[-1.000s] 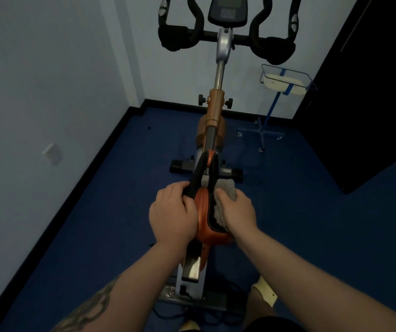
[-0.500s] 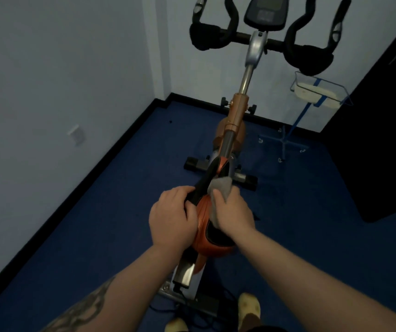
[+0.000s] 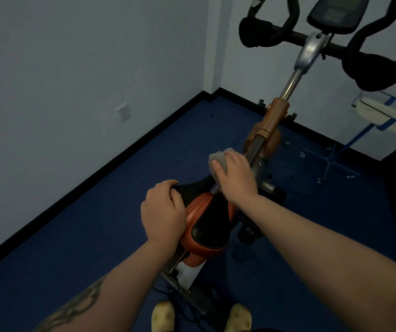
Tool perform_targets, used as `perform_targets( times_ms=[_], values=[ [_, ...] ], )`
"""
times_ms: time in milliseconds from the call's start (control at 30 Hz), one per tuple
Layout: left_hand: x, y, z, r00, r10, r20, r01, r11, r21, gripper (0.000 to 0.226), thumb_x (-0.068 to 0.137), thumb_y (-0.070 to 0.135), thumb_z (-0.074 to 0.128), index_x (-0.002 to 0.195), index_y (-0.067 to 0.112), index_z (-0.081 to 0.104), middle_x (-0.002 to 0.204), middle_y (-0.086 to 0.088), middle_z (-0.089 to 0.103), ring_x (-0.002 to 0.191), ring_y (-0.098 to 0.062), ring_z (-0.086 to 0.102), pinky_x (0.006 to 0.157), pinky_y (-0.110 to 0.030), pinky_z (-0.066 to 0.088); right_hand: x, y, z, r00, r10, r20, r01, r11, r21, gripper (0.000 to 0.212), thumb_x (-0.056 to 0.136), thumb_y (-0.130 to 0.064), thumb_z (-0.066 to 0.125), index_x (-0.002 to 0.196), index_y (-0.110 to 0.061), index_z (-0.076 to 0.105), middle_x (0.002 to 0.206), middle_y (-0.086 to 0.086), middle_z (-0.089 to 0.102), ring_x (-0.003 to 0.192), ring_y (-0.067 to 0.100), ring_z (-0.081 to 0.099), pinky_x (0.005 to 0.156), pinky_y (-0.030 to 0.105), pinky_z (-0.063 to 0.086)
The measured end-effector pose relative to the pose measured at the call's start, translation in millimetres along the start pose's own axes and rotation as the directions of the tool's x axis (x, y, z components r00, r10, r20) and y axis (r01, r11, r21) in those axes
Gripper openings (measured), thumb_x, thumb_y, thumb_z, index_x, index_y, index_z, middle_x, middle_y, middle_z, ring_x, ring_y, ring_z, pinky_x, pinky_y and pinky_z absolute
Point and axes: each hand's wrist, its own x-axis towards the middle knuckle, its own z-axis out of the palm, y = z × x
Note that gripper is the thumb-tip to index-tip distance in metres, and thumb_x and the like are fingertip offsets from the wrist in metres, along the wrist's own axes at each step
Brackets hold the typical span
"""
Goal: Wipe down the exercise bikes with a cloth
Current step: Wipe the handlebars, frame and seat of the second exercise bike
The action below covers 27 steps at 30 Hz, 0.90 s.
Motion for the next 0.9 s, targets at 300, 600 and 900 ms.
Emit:
perform_targets(
  times_ms=[300, 600, 900],
  values=[
    [-29.5, 2.1, 2.0, 0.990, -0.142, -0.021, 0.135, 0.970, -0.204, 0.035, 0.104, 0.022, 0.032, 0.133, 0.019, 0.052, 0.134, 0.004, 0.052, 0.124, -0.008, 0.045, 0.106, -0.026, 0.034, 3.8, -4.0, -14.8, 0.884, -0.353, 0.307, 0.423, 0.883, -0.202, 0.047, 0.100, -0.050, 0.029, 0.112, -0.018, 0.061, 0.114, 0.002, 0.063, 0.116, 0.022, 0.053, 0.114, 0.041, 0.018],
    [-63.3, -2.6, 5.3, 0.991, -0.133, -0.027, 0.128, 0.981, -0.149, 0.045, 0.106, 0.027, 0.025, 0.151, 0.024, 0.026, 0.159, 0.009, 0.020, 0.141, 0.006, 0.014, 0.107, -0.002, 0.006, -75.7, -31.6, -0.9, 0.841, -0.465, 0.277, 0.481, 0.877, 0.010, 0.066, 0.097, -0.053, 0.024, 0.153, -0.019, 0.020, 0.160, -0.002, 0.018, 0.148, 0.015, 0.009, 0.118, 0.034, 0.002],
    [-54.5, -14.8, -16.6, 0.999, -0.005, 0.048, 0.010, 0.993, -0.115, 0.045, 0.103, 0.030, 0.036, 0.147, 0.026, 0.038, 0.152, 0.008, 0.035, 0.138, -0.006, 0.032, 0.113, -0.035, 0.033, -77.1, -56.1, 3.1, 0.966, -0.193, 0.173, 0.215, 0.970, -0.117, 0.058, 0.101, -0.047, 0.027, 0.150, -0.017, 0.029, 0.158, 0.000, 0.023, 0.148, 0.015, 0.010, 0.121, 0.037, 0.005]
  ],
)
